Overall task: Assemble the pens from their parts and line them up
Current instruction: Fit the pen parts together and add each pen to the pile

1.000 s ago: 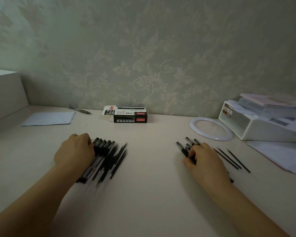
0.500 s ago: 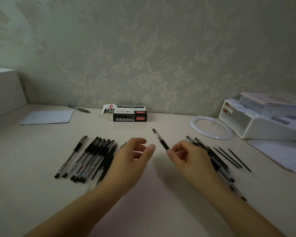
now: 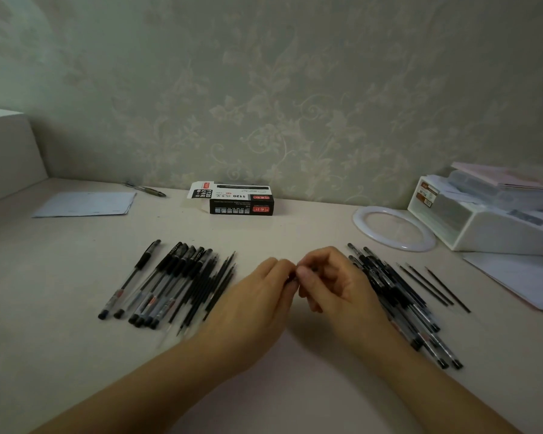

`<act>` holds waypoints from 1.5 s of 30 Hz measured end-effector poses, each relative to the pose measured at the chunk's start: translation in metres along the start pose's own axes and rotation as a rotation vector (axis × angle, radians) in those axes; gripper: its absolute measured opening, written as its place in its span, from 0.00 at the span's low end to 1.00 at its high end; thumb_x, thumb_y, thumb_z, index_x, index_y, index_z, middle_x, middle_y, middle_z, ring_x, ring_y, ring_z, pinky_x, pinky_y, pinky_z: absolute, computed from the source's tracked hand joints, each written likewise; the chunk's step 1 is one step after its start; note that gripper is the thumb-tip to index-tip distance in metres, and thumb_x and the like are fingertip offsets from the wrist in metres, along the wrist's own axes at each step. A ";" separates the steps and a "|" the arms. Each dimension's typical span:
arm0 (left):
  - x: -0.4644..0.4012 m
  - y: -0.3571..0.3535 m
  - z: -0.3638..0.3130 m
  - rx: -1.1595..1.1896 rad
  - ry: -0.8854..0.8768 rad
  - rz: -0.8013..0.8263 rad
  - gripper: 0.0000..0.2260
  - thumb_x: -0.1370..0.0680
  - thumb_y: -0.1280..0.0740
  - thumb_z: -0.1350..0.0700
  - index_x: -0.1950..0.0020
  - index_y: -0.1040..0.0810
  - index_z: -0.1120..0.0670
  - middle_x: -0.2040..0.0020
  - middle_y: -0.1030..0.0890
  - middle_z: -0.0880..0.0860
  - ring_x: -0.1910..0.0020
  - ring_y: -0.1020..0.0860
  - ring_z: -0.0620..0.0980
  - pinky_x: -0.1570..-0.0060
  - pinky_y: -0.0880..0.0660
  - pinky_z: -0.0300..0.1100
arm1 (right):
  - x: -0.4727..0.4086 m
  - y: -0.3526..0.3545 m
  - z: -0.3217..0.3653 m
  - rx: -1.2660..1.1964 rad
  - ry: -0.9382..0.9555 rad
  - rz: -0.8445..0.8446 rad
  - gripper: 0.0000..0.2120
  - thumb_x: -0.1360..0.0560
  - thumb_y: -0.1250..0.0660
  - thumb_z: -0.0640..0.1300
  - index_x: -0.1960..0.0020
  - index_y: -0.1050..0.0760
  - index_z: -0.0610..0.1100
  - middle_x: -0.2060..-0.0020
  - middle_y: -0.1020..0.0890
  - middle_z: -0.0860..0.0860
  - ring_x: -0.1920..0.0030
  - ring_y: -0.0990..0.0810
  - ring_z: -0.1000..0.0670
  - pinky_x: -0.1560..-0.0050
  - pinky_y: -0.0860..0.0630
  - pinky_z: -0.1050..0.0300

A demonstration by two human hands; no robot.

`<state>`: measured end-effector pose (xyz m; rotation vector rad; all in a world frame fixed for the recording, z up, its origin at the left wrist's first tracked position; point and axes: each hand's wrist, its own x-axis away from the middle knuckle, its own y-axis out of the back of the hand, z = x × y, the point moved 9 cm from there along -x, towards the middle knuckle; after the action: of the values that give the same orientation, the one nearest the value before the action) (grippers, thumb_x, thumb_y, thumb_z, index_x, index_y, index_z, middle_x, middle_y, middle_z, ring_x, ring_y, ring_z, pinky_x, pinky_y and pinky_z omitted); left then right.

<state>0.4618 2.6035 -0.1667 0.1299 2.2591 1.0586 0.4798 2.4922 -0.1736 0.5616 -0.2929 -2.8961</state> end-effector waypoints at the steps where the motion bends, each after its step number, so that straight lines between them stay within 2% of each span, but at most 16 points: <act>1: 0.000 -0.002 0.001 -0.035 -0.001 0.029 0.10 0.18 0.49 0.47 0.50 0.30 0.46 0.57 0.27 0.43 0.61 0.27 0.44 0.64 0.29 0.44 | -0.001 0.000 -0.003 -0.013 -0.009 0.004 0.05 0.23 0.33 0.43 0.51 0.25 0.41 0.68 0.21 0.47 0.70 0.26 0.53 0.67 0.27 0.62; 3: -0.001 -0.001 0.005 -0.114 -0.004 0.050 0.11 0.19 0.51 0.44 0.53 0.31 0.45 0.62 0.28 0.43 0.64 0.28 0.44 0.67 0.32 0.43 | -0.002 0.000 -0.010 -0.051 -0.048 0.010 0.04 0.22 0.34 0.39 0.53 0.25 0.39 0.70 0.20 0.48 0.72 0.26 0.53 0.69 0.28 0.63; 6: -0.005 0.001 0.006 -0.236 -0.048 0.049 0.15 0.20 0.52 0.40 0.55 0.32 0.45 0.71 0.31 0.46 0.71 0.31 0.46 0.73 0.37 0.42 | -0.002 0.000 -0.012 -0.071 -0.069 0.017 0.07 0.21 0.35 0.41 0.55 0.26 0.38 0.72 0.20 0.48 0.72 0.26 0.53 0.70 0.29 0.64; 10: -0.009 0.009 0.015 -0.255 -0.017 0.019 0.21 0.24 0.56 0.33 0.50 0.29 0.41 0.74 0.31 0.46 0.74 0.30 0.45 0.76 0.40 0.37 | -0.002 0.002 -0.009 -0.046 -0.039 -0.005 0.07 0.21 0.35 0.41 0.55 0.26 0.39 0.71 0.20 0.49 0.72 0.27 0.55 0.69 0.29 0.65; 15: -0.006 0.011 0.014 -0.274 0.036 -0.029 0.19 0.24 0.58 0.32 0.45 0.37 0.41 0.68 0.24 0.45 0.72 0.27 0.43 0.75 0.37 0.38 | -0.002 0.010 -0.007 -0.012 0.016 -0.091 0.02 0.20 0.36 0.41 0.51 0.27 0.44 0.64 0.17 0.46 0.66 0.21 0.52 0.62 0.23 0.62; 18: -0.004 0.012 0.020 -0.184 0.104 -0.048 0.10 0.20 0.52 0.41 0.50 0.40 0.47 0.70 0.28 0.46 0.74 0.30 0.44 0.76 0.40 0.40 | -0.001 0.024 -0.008 0.242 0.051 -0.161 0.04 0.21 0.35 0.41 0.51 0.29 0.49 0.60 0.16 0.52 0.61 0.18 0.55 0.57 0.22 0.62; 22: -0.004 0.011 0.025 -0.194 0.109 -0.005 0.03 0.18 0.46 0.52 0.51 0.38 0.49 0.60 0.28 0.46 0.64 0.30 0.46 0.66 0.30 0.45 | -0.003 0.020 -0.015 0.590 0.042 -0.092 0.05 0.23 0.32 0.43 0.54 0.28 0.50 0.62 0.20 0.56 0.61 0.21 0.57 0.61 0.25 0.64; 25: -0.004 0.009 0.022 -0.202 0.082 0.011 0.02 0.19 0.42 0.53 0.48 0.33 0.50 0.52 0.29 0.45 0.56 0.28 0.46 0.58 0.27 0.45 | -0.003 0.014 -0.019 0.698 0.053 -0.031 0.04 0.25 0.30 0.42 0.56 0.25 0.48 0.63 0.23 0.57 0.61 0.24 0.58 0.61 0.28 0.66; 27: -0.004 0.008 0.023 -0.213 0.074 0.019 0.03 0.20 0.40 0.53 0.47 0.31 0.49 0.52 0.30 0.45 0.56 0.28 0.46 0.58 0.27 0.44 | -0.003 0.013 -0.019 0.723 0.070 -0.021 0.04 0.25 0.30 0.42 0.57 0.24 0.48 0.61 0.23 0.57 0.60 0.25 0.58 0.59 0.29 0.68; 30: -0.004 0.008 0.027 -0.213 0.081 0.021 0.04 0.20 0.38 0.51 0.47 0.30 0.49 0.52 0.30 0.44 0.56 0.28 0.45 0.58 0.26 0.43 | -0.003 0.013 -0.019 0.724 0.082 -0.007 0.03 0.24 0.31 0.47 0.52 0.23 0.48 0.55 0.22 0.57 0.56 0.25 0.59 0.56 0.28 0.67; 32: -0.005 0.008 0.027 -0.184 0.078 0.015 0.04 0.21 0.36 0.51 0.48 0.29 0.49 0.52 0.29 0.44 0.56 0.27 0.44 0.57 0.26 0.44 | -0.004 0.014 -0.014 0.681 0.103 -0.024 0.07 0.22 0.35 0.52 0.48 0.23 0.49 0.53 0.22 0.58 0.54 0.24 0.58 0.54 0.27 0.66; 35: -0.006 0.010 0.020 -0.123 0.037 -0.005 0.04 0.22 0.34 0.52 0.50 0.28 0.50 0.54 0.27 0.44 0.57 0.27 0.44 0.57 0.26 0.44 | -0.004 0.009 -0.001 0.580 0.152 -0.021 0.15 0.23 0.39 0.59 0.50 0.20 0.50 0.57 0.20 0.59 0.56 0.23 0.57 0.57 0.30 0.70; 37: -0.007 0.011 0.013 -0.080 -0.010 -0.007 0.03 0.22 0.34 0.53 0.51 0.27 0.50 0.55 0.27 0.43 0.58 0.27 0.43 0.58 0.26 0.43 | -0.003 0.006 0.000 0.517 0.145 0.007 0.14 0.24 0.37 0.58 0.55 0.19 0.50 0.63 0.19 0.59 0.60 0.23 0.57 0.60 0.32 0.70; 40: -0.006 0.011 0.006 -0.036 -0.053 -0.013 0.02 0.21 0.35 0.53 0.51 0.24 0.51 0.56 0.25 0.44 0.59 0.26 0.44 0.60 0.27 0.46 | -0.003 0.009 -0.006 0.369 0.070 0.013 0.11 0.24 0.33 0.54 0.60 0.19 0.49 0.68 0.19 0.56 0.66 0.22 0.54 0.64 0.29 0.64; 42: -0.006 0.010 0.005 -0.025 -0.059 -0.008 0.04 0.20 0.37 0.53 0.50 0.24 0.50 0.56 0.24 0.45 0.60 0.26 0.45 0.60 0.27 0.49 | -0.003 0.010 -0.006 0.312 0.057 0.016 0.13 0.26 0.33 0.55 0.61 0.18 0.47 0.69 0.19 0.54 0.65 0.21 0.51 0.62 0.26 0.57; 45: -0.007 0.006 0.008 -0.010 -0.052 0.043 0.07 0.19 0.40 0.51 0.48 0.23 0.50 0.55 0.24 0.44 0.59 0.25 0.46 0.59 0.27 0.49 | -0.003 0.010 -0.007 0.285 0.049 0.044 0.09 0.24 0.32 0.49 0.58 0.17 0.46 0.67 0.18 0.53 0.63 0.20 0.50 0.58 0.24 0.53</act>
<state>0.4706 2.6100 -0.1626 0.2000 2.2127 1.0765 0.4868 2.4820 -0.1765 0.6591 -0.7081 -2.8102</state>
